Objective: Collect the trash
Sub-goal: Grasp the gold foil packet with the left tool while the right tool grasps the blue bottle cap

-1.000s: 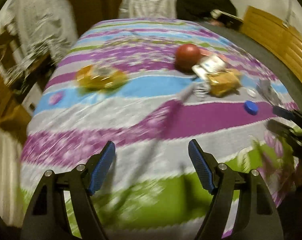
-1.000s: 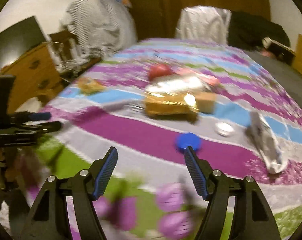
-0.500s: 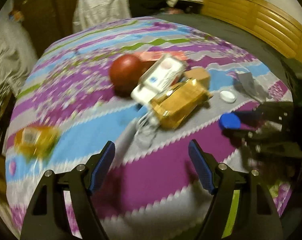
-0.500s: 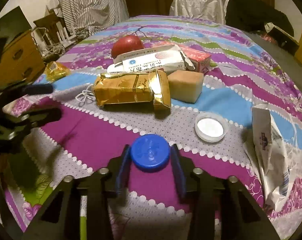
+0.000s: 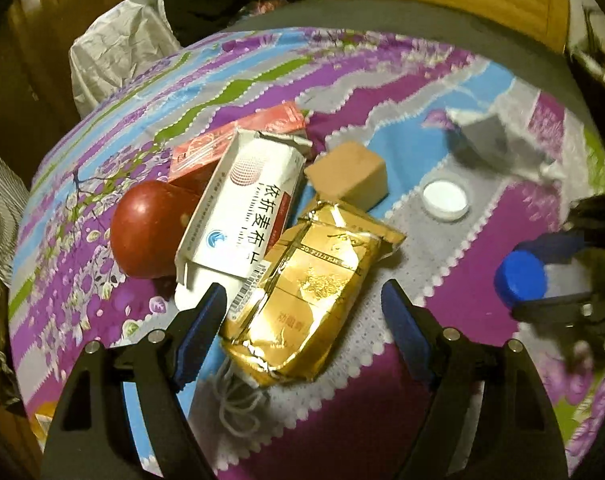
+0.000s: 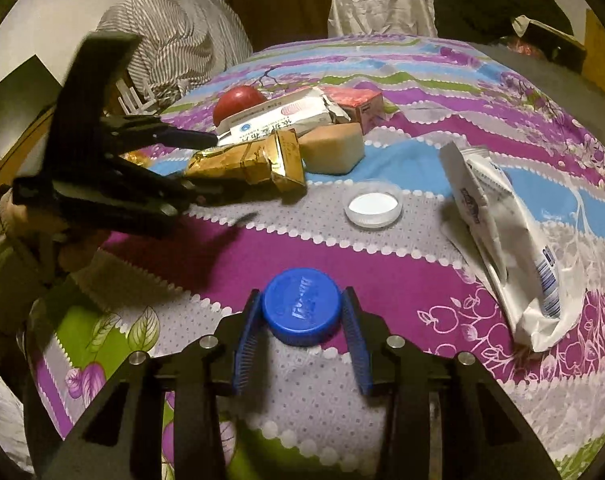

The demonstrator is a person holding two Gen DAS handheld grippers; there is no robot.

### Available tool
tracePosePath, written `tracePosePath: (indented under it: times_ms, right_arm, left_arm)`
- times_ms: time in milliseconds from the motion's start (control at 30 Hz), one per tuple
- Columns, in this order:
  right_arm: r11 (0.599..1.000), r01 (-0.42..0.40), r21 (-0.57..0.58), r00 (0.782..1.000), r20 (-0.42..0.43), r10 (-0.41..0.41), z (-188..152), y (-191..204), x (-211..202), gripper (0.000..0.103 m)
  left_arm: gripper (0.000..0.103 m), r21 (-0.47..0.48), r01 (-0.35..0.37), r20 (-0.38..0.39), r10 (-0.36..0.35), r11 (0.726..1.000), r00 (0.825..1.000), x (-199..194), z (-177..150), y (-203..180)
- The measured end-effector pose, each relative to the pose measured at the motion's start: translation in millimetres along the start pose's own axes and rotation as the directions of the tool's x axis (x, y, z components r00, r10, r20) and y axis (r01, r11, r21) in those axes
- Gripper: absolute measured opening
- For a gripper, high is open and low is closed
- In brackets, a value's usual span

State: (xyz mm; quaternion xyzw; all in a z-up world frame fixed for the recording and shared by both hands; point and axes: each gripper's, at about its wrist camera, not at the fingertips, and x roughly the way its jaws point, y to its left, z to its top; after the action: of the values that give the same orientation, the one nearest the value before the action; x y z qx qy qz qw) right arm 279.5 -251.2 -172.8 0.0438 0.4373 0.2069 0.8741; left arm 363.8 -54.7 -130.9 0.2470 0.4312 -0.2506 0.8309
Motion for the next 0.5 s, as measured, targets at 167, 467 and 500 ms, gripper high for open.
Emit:
tracePosePath:
  times_ms: [167, 467, 500]
  right_arm:
    - [1.0, -0.001, -0.001, 1.0, 0.003, 0.001, 0.6, 0.2, 1.3, 0.042]
    - [1.0, 0.019, -0.019, 1.0, 0.023, -0.019, -2.9, 4.5, 0.3, 0.042]
    - [1.0, 0.019, -0.02, 1.0, 0.023, -0.019, -2.9, 4.3, 0.2, 0.042]
  left_arm:
    - [0.063, 0.01, -0.055, -0.027, 0.055, 0.998, 0.998, 10.5, -0.1, -2.5]
    - [0.05, -0.081, -0.067, 0.008, 0.068, 0.995, 0.998, -13.9, -9.2, -4.2]
    - [0.05, -0.101, -0.067, 0.001, 0.067, 0.993, 0.998, -19.4, -14.8, -4.1]
